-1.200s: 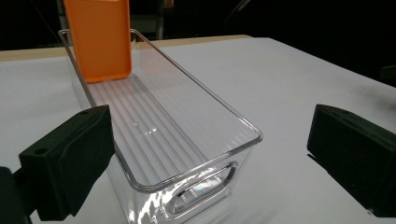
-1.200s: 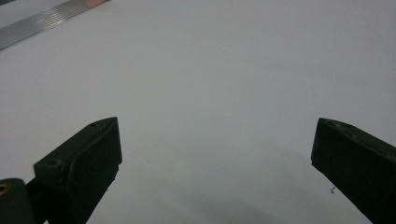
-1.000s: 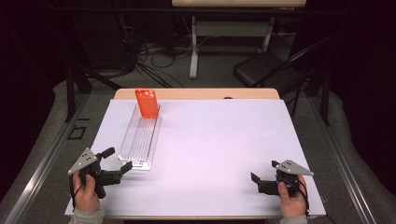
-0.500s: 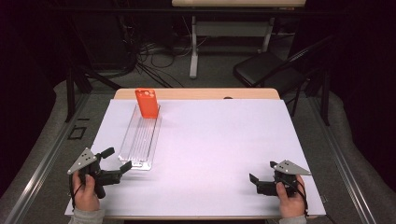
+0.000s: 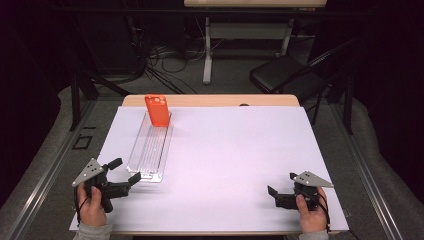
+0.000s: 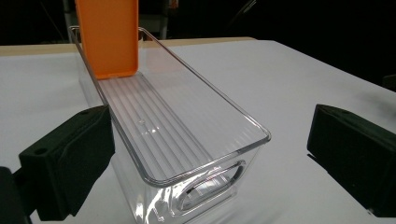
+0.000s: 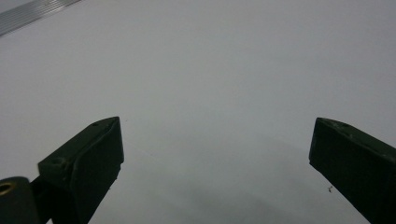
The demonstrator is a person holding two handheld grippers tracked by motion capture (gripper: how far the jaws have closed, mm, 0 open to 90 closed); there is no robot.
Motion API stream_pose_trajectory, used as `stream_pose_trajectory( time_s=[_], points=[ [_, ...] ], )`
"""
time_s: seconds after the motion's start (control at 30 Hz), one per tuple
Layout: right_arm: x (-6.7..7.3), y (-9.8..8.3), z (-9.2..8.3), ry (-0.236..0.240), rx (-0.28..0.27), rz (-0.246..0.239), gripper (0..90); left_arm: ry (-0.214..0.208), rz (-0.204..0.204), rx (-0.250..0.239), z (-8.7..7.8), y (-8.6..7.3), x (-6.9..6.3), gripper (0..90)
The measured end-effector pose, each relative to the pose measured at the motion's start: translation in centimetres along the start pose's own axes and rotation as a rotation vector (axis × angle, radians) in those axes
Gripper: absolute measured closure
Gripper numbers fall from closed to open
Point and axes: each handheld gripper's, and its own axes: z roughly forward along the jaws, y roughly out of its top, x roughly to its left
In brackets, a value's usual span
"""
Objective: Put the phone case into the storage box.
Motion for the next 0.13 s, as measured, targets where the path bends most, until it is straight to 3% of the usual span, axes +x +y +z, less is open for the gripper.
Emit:
stream_pose_trajectory(
  time_s=[0.13],
  points=[
    [-0.02, -0.01, -0.04, -0.005, 0.0, 0.002, 2.9, 0.002, -0.01, -0.012, -0.04, 0.04, 0.09, 1.2]
  ],
)
